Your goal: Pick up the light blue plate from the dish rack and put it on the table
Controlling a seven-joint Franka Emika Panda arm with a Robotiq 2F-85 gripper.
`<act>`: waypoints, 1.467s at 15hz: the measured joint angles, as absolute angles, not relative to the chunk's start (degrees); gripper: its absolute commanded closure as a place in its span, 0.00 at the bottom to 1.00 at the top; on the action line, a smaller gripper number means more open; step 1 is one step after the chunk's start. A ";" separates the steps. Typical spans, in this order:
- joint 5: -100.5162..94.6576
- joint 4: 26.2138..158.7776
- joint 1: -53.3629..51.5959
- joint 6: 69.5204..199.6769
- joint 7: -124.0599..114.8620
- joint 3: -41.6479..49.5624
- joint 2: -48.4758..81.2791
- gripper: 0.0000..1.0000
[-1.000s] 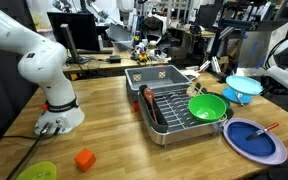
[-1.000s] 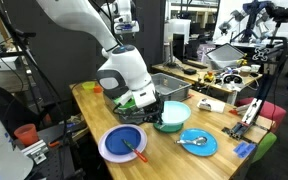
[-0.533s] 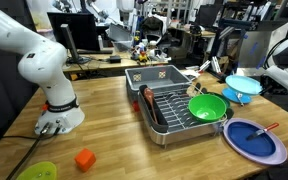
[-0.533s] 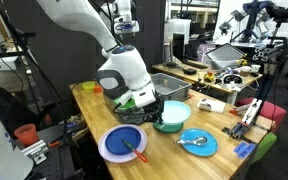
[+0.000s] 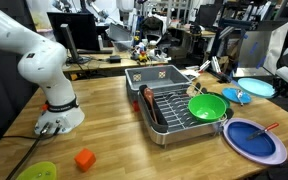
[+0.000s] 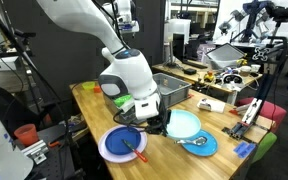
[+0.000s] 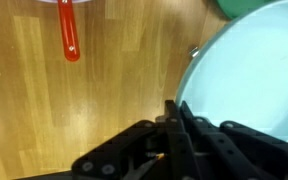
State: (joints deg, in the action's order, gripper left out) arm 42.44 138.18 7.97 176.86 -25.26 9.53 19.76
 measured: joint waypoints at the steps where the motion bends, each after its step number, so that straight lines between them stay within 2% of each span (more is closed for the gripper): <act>1: 42.52 137.87 9.02 176.10 -25.66 10.11 20.57 0.99; 13: 43.77 127.20 14.03 172.45 -35.66 12.08 36.93 0.99; 19: 44.80 125.79 15.00 172.46 -39.37 13.32 40.93 0.99; 20: 44.80 125.66 15.00 172.46 -39.86 13.32 41.00 0.69; 21: 44.80 125.59 15.00 172.45 -40.19 13.32 41.01 0.68; 22: 44.80 125.53 15.00 172.44 -40.35 13.31 41.01 0.62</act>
State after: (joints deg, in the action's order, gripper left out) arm 44.80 125.53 15.00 172.44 -40.35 13.31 41.01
